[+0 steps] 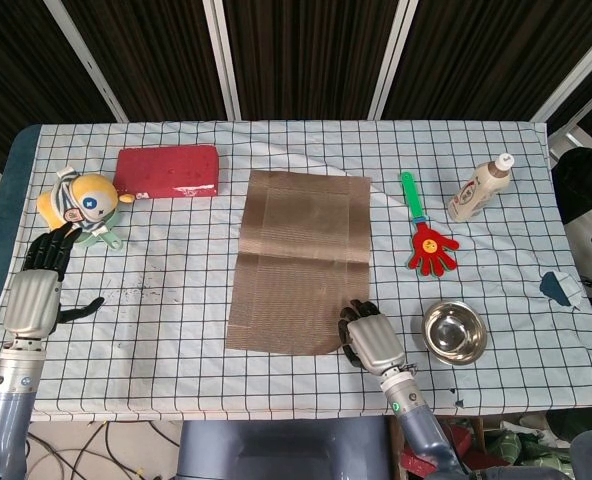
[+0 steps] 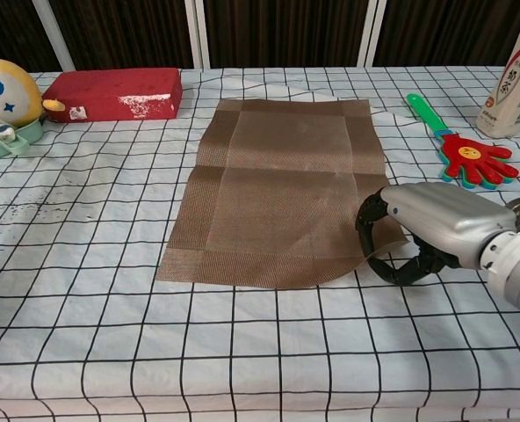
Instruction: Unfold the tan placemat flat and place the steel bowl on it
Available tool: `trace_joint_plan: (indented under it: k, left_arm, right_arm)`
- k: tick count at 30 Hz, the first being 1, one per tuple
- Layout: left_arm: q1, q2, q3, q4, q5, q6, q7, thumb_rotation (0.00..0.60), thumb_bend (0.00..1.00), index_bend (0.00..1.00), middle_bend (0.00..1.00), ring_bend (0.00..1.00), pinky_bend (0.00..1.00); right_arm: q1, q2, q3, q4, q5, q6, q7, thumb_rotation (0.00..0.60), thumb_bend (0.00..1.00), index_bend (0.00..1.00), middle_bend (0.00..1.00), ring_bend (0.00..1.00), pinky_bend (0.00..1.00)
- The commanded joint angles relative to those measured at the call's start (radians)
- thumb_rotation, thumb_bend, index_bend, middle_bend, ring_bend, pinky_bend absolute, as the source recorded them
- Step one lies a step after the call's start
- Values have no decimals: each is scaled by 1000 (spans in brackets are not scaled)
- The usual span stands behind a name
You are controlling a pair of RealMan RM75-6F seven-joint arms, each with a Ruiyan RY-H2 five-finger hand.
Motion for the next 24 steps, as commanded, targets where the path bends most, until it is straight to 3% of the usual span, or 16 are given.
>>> trace_joint_plan:
  k: [1,6,24]
  left_arm:
    - [0,0,0,0,0,0,0,600,9,0,0,0,49]
    - [0,0,-1,-1,0,1,-1,600,9,0,0,0,49]
    - [1,2,-4,-3,-4,2,-11,600,8,0,0,0,50]
  right_arm:
    - [-2,-1,2,-4,-7,-7,9,600,401,654,273,136,171]
    - [-2,-13,7,-27,-27,-19,27,600,447,667,274,138,171]
    - [17,-112,19,-73,-69,-44,-6,600,449,690,285,151,171]
